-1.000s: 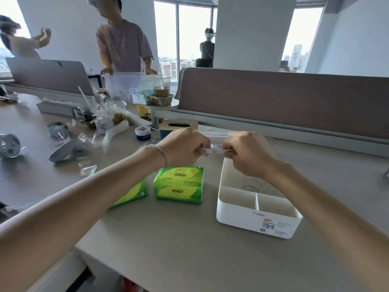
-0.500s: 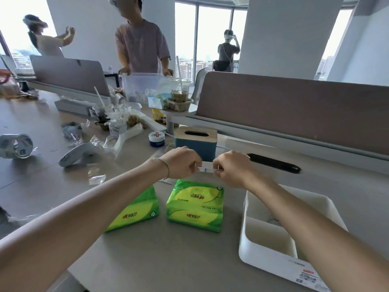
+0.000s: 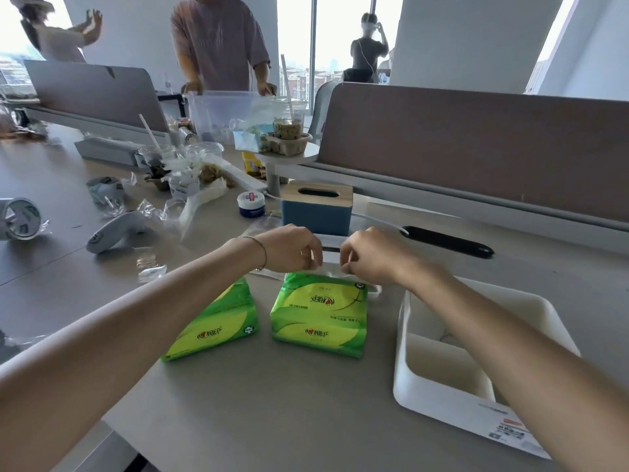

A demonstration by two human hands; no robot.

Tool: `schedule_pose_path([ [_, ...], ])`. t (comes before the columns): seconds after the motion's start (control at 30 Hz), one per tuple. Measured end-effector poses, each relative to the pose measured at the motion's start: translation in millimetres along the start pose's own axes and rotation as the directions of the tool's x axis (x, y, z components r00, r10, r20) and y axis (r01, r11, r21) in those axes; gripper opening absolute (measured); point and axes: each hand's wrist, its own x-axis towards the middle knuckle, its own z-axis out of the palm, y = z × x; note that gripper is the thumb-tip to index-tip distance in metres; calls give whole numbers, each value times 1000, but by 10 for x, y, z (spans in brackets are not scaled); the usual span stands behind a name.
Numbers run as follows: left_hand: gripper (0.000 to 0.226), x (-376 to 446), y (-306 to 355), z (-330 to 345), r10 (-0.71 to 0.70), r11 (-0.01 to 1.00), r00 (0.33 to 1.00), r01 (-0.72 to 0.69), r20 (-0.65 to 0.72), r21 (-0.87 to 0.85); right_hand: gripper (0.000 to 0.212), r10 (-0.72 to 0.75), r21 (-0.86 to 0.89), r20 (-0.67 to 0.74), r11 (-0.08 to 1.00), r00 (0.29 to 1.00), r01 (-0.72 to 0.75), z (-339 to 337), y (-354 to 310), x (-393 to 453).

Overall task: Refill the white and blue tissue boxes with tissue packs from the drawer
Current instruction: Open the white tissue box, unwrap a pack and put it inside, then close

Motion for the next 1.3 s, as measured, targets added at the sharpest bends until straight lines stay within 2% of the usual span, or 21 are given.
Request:
schedule_pose_path([
  [0.13,24,-289,54,-21,52,998,993,-50,-110,25,23,-47,37,24,998,999,46,-87,-114,-301],
  [0.2,49,-472,106,0,65,998,995,-64,-82,17,44,-57,41,98,998,994,53,-94,-181,-461],
  [0.27,87,-627,162,31,52,998,998,-53,21,29,70,-62,9,159,998,985,61,-82,-241,-591],
  [0.33,115,-705,194,88,26,998,993,-33,117,62,85,-63,-43,174,996,983,71,-36,-284,-669],
  [0.37,122,-721,196,124,21,996,991,-32,131,80,90,-63,-71,172,995,983,77,-1,-298,-691],
  [0.43,121,-725,184,200,23,995,994,-34,111,92,97,-69,-105,152,991,986,86,79,-324,-714],
  [0.57,106,-777,198,225,28,998,998,-30,53,52,92,-85,-92,59,992,995,90,128,-331,-734],
  [0.73,103,-826,302,-7,89,996,994,-89,-63,12,79,-121,31,-78,992,990,124,-95,-255,-832],
  [0.97,103,-746,727,-346,185,981,965,-193,-183,-24,75,-88,183,-247,974,965,136,-499,84,-1158],
  [1.3,99,-259,1584,-237,340,937,916,-350,-212,-10,76,41,224,-293,974,955,27,-722,843,-1795],
])
